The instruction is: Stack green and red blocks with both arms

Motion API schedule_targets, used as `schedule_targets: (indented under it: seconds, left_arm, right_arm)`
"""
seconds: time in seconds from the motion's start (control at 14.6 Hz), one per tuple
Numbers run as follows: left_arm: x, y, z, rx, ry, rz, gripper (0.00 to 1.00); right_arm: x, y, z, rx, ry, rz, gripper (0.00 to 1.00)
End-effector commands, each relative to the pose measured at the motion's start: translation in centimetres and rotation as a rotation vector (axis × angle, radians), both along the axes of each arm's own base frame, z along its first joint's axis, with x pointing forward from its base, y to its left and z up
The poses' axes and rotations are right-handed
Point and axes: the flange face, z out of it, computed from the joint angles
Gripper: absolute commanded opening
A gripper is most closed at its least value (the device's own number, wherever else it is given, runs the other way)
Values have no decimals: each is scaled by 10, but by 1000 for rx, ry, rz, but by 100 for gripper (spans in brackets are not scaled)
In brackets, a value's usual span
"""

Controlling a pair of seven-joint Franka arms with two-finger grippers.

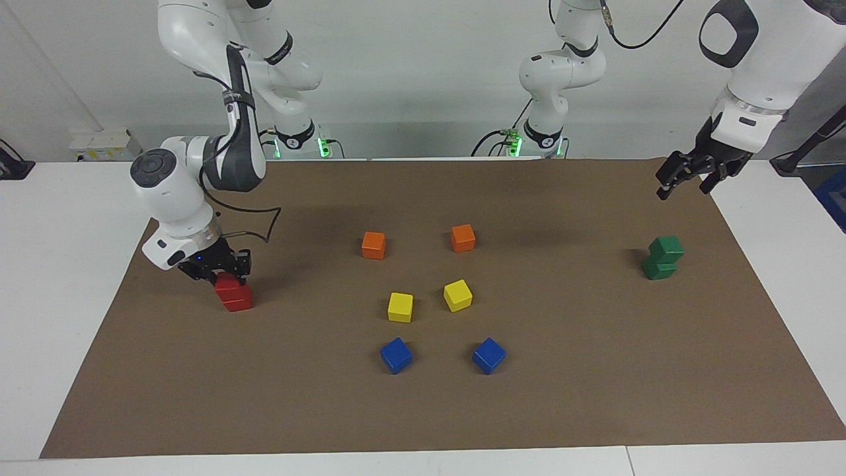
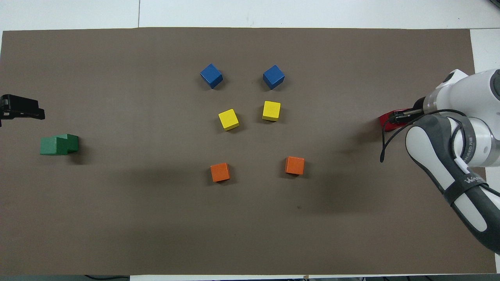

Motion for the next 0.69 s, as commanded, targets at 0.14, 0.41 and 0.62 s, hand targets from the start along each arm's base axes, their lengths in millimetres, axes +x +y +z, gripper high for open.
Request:
schedule_targets:
  seconds: [0.14, 0.41, 0.62]
  left_arm:
    - [-19, -10, 20, -10, 51, -7, 100]
    - [-24, -19, 18, -7, 83, -22, 100]
    - [-27, -25, 18, -2, 105, -41, 100]
  right_arm:
    - [1, -2, 0, 14, -34, 2, 100]
    - [1, -2, -1, 14, -35, 5, 100]
    - [2, -1, 4, 14, -20, 5, 100]
